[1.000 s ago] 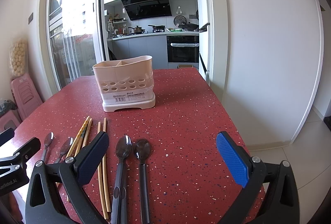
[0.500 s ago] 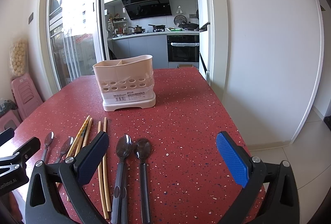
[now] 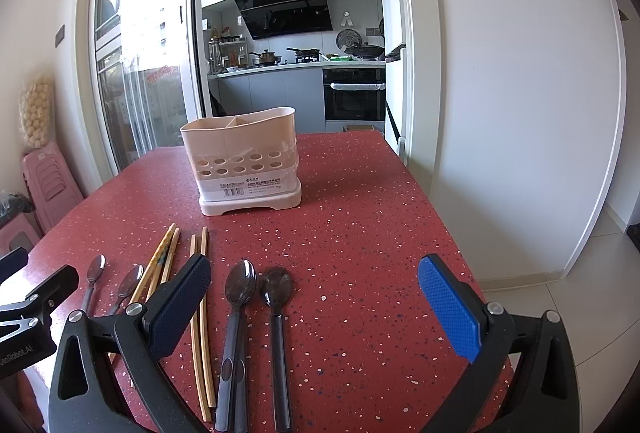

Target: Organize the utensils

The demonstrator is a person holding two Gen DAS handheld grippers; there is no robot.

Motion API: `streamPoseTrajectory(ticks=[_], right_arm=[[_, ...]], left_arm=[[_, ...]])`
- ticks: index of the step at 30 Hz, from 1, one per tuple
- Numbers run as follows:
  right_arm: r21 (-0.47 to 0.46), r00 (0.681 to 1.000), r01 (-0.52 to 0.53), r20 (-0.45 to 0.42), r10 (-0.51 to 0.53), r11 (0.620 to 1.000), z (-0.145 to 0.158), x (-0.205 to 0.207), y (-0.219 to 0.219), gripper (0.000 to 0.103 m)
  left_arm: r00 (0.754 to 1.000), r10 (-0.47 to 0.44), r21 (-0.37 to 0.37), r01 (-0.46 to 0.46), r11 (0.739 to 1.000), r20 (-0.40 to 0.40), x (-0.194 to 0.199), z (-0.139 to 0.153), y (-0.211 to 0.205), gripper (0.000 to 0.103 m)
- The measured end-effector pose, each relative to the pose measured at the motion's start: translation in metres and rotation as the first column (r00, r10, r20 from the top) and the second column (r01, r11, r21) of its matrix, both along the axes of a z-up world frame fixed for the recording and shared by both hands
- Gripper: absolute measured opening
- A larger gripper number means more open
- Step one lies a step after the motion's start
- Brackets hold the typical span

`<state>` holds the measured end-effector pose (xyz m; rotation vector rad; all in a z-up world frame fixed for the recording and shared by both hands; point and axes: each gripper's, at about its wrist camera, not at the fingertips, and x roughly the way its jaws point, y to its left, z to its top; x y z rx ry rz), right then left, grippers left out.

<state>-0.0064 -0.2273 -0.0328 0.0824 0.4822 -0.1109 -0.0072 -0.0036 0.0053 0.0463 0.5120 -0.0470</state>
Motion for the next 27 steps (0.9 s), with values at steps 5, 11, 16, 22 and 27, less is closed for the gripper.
streamPoseTrajectory(ticks=[5, 11, 16, 22, 27], right_arm=[[0.000, 1.000, 0.000, 0.000, 0.000, 1.000, 0.000, 0.000, 0.000, 0.103], [0.000, 1.000, -0.001, -0.001, 0.001, 1.000, 0.000, 0.000, 0.000, 0.103], [0.002, 1.000, -0.002, -0.007, 0.002, 1.000, -0.001, 0.000, 0.000, 0.103], [0.010, 0.999, -0.025, -0.044, 0.025, 1.000, -0.001, 0.008, -0.003, 0.103], [0.040, 0.980, -0.023, -0.195, 0.030, 0.999, -0.009, 0.037, -0.016, 0.103]], left_arm=[[1.000, 0.000, 0.000, 0.000, 1.000, -0.001, 0.000, 0.000, 0.000, 0.103], [1.000, 0.001, -0.001, -0.001, 1.000, -0.001, 0.000, 0.000, 0.000, 0.103], [1.000, 0.001, 0.000, -0.001, 1.000, -0.012, 0.000, -0.002, 0.002, 0.103], [0.995, 0.015, 0.001, -0.015, 1.000, -0.097, 0.017, -0.009, 0.015, 0.103], [0.956, 0.079, -0.022, -0.088, 0.996, -0.283, 0.053, -0.030, 0.043, 0.103]])
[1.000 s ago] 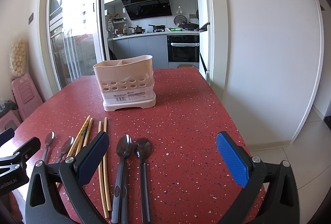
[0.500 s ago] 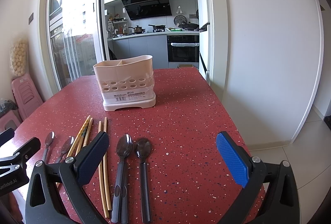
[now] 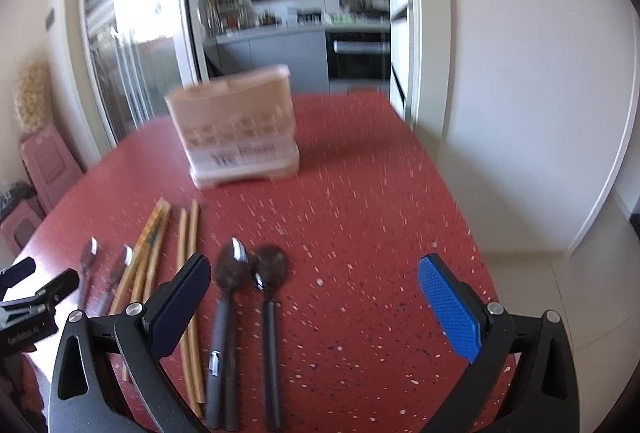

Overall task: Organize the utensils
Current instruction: 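Close the left tool on a dark spoon handle while the right tool grasps another dark spoon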

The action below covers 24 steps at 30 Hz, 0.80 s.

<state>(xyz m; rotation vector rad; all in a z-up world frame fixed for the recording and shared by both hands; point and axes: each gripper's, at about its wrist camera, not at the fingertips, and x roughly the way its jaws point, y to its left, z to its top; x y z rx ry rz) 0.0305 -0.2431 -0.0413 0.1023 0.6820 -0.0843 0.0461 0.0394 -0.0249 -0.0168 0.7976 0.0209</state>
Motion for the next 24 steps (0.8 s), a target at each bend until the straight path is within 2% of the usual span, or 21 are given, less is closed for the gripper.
streamPoseTrajectory(ticks=[4, 7, 9, 13, 16, 19, 24], right_arm=[[0.009, 0.984, -0.045, -0.174, 0.046, 0.999, -0.014, 0.029, -0.006, 0.103], [0.055, 0.946, -0.091, -0.308, 0.104, 0.994, -0.028, 0.047, -0.006, 0.102], [0.076, 0.917, -0.107, -0.377, 0.127, 0.991, -0.036, 0.057, -0.006, 0.098], [0.087, 0.872, -0.134, -0.463, 0.159, 0.987, -0.051, 0.067, 0.004, 0.087], [0.055, 0.853, -0.152, -0.498, 0.159, 0.987, -0.055, 0.075, 0.012, 0.079], [0.026, 0.830, -0.172, -0.534, 0.159, 0.985, -0.056, 0.083, 0.021, 0.078], [0.012, 0.783, -0.186, -0.602, 0.156, 0.982, -0.053, 0.092, 0.028, 0.071]], left_arm=[[0.994, 0.013, -0.076, -0.021, 0.997, -0.105, 0.022, -0.013, 0.022, 0.103], [0.987, 0.011, -0.078, -0.024, 0.997, -0.161, 0.031, -0.019, 0.029, 0.103], [0.982, 0.003, -0.072, -0.017, 0.997, -0.188, 0.034, -0.022, 0.030, 0.103], [0.964, -0.013, -0.077, -0.008, 0.997, -0.264, 0.042, -0.033, 0.029, 0.103], [0.961, -0.024, -0.056, 0.009, 0.998, -0.274, 0.046, -0.033, 0.025, 0.103], [0.956, -0.032, -0.023, 0.026, 0.999, -0.291, 0.052, -0.033, 0.018, 0.102], [0.944, -0.082, -0.028, 0.078, 0.997, -0.319, 0.056, -0.029, 0.012, 0.090]])
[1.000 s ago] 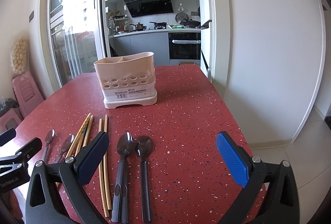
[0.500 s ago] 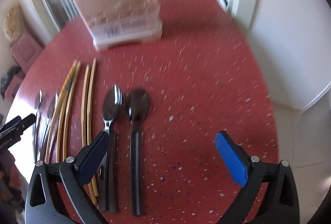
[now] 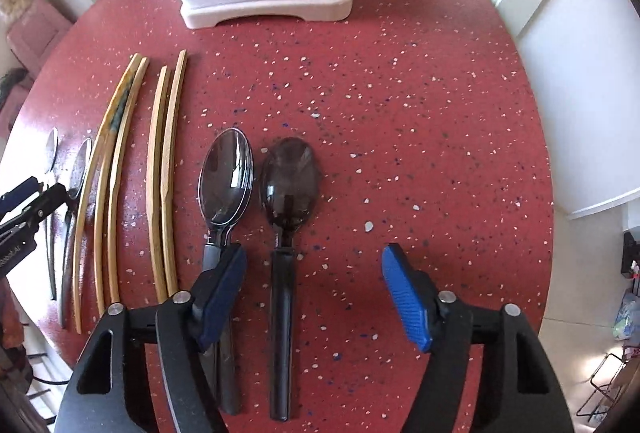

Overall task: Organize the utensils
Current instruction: 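Close the left tool on a dark spoon handle while the right tool grasps another dark spoon, then lift both held dark spoons and carry them over the pink utensil holder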

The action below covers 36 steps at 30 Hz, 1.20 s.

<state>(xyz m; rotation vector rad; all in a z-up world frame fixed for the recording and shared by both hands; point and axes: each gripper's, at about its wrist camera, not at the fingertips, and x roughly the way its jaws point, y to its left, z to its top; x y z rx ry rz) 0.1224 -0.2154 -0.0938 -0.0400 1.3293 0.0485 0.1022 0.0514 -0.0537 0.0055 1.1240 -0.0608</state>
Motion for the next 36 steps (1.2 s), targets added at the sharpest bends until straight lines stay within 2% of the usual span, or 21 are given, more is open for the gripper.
streamPoseTrajectory(ticks=[3, 4, 5, 6, 8, 9, 10, 11, 15, 18, 20, 25, 30, 33, 36], right_arm=[[0.002, 0.999, -0.005, -0.032, 0.005, 1.000, 0.004, 0.008, 0.003, 0.063], [0.002, 0.999, -0.011, -0.037, 0.011, 1.000, 0.004, 0.008, 0.004, 0.057], [0.006, 0.999, -0.021, -0.040, 0.021, 1.000, 0.005, 0.007, 0.005, 0.053], [0.003, 0.999, -0.030, -0.042, 0.030, 1.000, 0.007, 0.008, 0.008, 0.047], [0.003, 0.998, -0.042, -0.042, 0.043, 0.999, 0.008, 0.007, 0.010, 0.040], [0.006, 0.998, -0.044, -0.041, 0.044, 0.999, 0.009, 0.006, 0.011, 0.033], [0.014, 0.998, -0.042, -0.038, 0.043, 0.999, 0.010, 0.005, 0.011, 0.015], [0.020, 0.999, -0.038, -0.036, 0.039, 0.999, 0.010, 0.003, 0.011, 0.012], [0.094, 1.000, -0.012, -0.012, 0.013, 0.995, 0.013, -0.002, -0.002, 0.012], [0.189, 1.000, 0.019, 0.001, -0.019, 0.982, 0.015, -0.008, -0.019, 0.012], [0.214, 0.999, 0.019, 0.032, -0.026, 0.977, 0.021, -0.011, -0.028, 0.012], [0.256, 0.980, -0.024, 0.197, -0.028, 0.966, 0.059, -0.020, -0.047, 0.012], [0.276, 0.924, -0.060, 0.378, -0.051, 0.959, 0.115, -0.006, -0.046, 0.012], [0.296, 0.881, -0.083, 0.469, -0.069, 0.952, 0.138, 0.008, -0.045, 0.012], [0.332, 0.839, -0.109, 0.537, -0.093, 0.937, 0.158, 0.036, -0.045, 0.012]], left_arm=[[0.999, -0.035, 0.000, 0.035, 0.999, -0.016, 0.004, 0.004, -0.007, 0.076], [0.999, -0.047, -0.001, 0.047, 0.999, -0.017, 0.005, 0.005, -0.010, 0.059], [0.998, -0.064, -0.006, 0.064, 0.998, -0.013, 0.005, 0.007, -0.012, 0.048], [0.997, -0.076, -0.003, 0.076, 0.997, -0.011, 0.005, 0.007, -0.013, 0.042], [0.996, -0.089, -0.006, 0.089, 0.996, 0.004, 0.001, 0.008, -0.013, 0.041], [0.995, -0.095, -0.007, 0.095, 0.995, 0.015, 0.000, 0.008, -0.012, 0.041], [0.995, -0.097, -0.010, 0.097, 0.995, 0.028, -0.003, 0.008, -0.011, 0.041], [0.995, -0.089, -0.019, 0.090, 0.996, 0.038, -0.007, 0.009, -0.009, 0.041], [0.994, -0.066, -0.074, 0.073, 0.995, 0.092, -0.019, 0.015, 0.000, 0.041], [0.986, -0.064, -0.092, 0.079, 0.993, 0.151, -0.027, 0.027, 0.003, 0.041], [0.980, -0.062, -0.103, 0.082, 0.991, 0.188, -0.030, 0.038, 0.003, 0.041], [0.955, -0.039, -0.156, 0.088, 0.984, 0.295, -0.029, 0.077, 0.006, 0.041], [0.907, 0.013, -0.225, 0.090, 0.970, 0.420, -0.007, 0.130, 0.002, 0.041], [0.872, 0.032, -0.254, 0.107, 0.961, 0.488, 0.016, 0.160, -0.007, 0.041], [0.849, 0.036, -0.266, 0.125, 0.956, 0.528, 0.047, 0.178, -0.020, 0.041]])
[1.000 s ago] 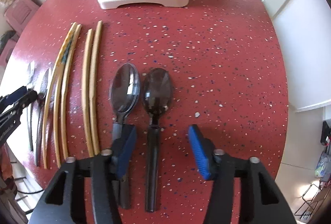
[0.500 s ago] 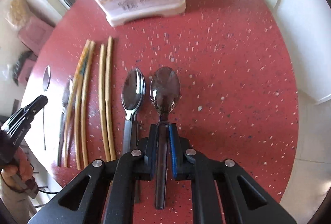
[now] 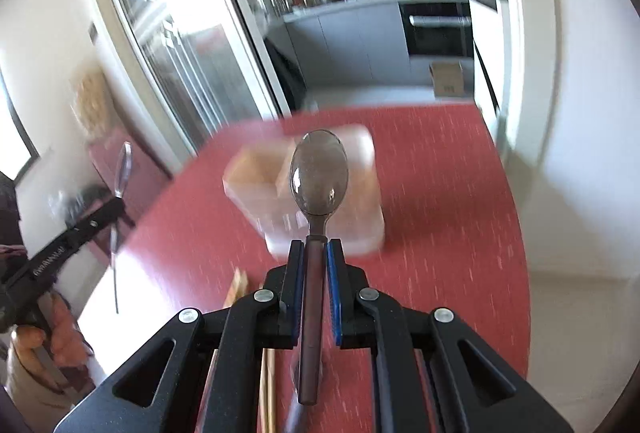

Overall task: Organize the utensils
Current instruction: 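Lift both held dark spoons and carry them over the pink utensil holder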

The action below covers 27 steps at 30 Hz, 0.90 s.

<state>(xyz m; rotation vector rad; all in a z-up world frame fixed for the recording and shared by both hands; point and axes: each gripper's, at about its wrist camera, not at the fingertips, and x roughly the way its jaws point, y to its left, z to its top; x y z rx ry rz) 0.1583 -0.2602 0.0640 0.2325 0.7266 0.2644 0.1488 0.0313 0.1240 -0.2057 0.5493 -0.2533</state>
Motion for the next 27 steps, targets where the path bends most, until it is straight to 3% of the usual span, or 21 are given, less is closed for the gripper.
streamPoseTrajectory(ticks=[4, 7, 13, 17, 27], right_arm=[[0.018, 0.995, 0.003, 0.100, -0.005, 1.000, 0.015, 0.040, -0.001, 0.012], [0.035, 0.987, -0.002, 0.159, -0.004, 0.999, 0.019, 0.073, -0.001, 0.012], [-0.018, 0.956, 0.028, 0.294, -0.022, 0.999, 0.020, 0.108, 0.017, 0.012], [-0.062, 0.937, 0.053, 0.349, -0.029, 0.997, 0.005, 0.115, 0.027, 0.012], [-0.204, 0.927, 0.016, 0.371, 0.062, 0.979, -0.038, 0.109, 0.049, 0.012]], left_arm=[[0.995, 0.013, 0.016, -0.014, 1.000, 0.102, 0.043, 0.015, -0.022, 0.041], [0.990, 0.024, -0.029, -0.020, 0.999, 0.141, 0.071, 0.018, -0.030, 0.041], [0.976, 0.059, -0.007, -0.058, 0.998, 0.212, 0.111, 0.003, -0.055, 0.041], [0.978, 0.058, -0.004, -0.059, 0.998, 0.200, 0.125, -0.017, -0.064, 0.041], [0.986, 0.032, 0.084, -0.046, 0.995, 0.163, 0.129, -0.054, -0.083, 0.041]])
